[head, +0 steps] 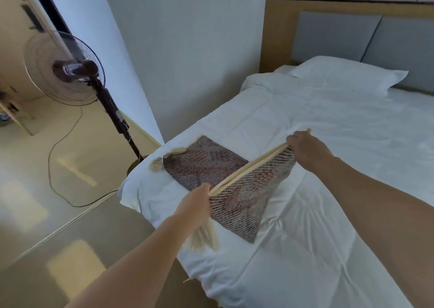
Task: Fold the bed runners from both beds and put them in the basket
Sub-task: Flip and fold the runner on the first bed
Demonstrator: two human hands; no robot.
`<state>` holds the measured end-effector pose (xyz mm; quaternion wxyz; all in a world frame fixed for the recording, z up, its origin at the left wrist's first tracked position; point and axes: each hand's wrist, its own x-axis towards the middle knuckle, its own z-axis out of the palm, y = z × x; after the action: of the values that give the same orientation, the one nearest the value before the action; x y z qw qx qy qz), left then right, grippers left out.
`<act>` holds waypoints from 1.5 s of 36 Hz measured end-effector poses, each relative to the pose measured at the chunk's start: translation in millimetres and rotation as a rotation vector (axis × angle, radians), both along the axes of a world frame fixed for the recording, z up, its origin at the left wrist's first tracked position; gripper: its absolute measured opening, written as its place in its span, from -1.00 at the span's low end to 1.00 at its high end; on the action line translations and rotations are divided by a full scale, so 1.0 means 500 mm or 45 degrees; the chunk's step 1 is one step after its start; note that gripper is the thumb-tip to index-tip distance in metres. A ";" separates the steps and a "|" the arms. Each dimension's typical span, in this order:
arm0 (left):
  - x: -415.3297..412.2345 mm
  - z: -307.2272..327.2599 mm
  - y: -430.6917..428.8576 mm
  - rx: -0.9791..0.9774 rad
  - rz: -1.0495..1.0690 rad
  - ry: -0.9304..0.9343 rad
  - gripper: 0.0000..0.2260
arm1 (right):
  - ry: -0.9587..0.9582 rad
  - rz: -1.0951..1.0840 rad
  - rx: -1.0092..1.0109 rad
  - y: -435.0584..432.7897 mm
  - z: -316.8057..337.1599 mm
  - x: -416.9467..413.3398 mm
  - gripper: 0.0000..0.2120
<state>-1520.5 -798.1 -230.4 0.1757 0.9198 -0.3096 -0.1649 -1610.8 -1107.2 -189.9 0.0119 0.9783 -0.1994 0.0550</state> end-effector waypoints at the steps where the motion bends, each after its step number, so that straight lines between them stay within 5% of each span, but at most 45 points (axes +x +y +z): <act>1: 0.012 0.005 0.008 -0.019 0.020 0.002 -0.89 | -0.007 0.007 -0.009 0.007 0.005 0.015 -0.76; 25: 0.421 -0.018 0.105 -0.169 -0.223 -0.032 -0.79 | -0.064 -0.202 -0.034 0.120 0.038 0.348 -0.79; 54: 0.822 -0.214 0.012 -0.010 -0.118 0.273 -0.82 | 0.167 -0.167 0.133 0.009 -0.195 0.802 -0.70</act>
<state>-1109.6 -791.8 -337.3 0.2035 0.8809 -0.3319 -0.2690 -1209.5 -1102.8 -287.5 -0.0226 0.9640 -0.2642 -0.0203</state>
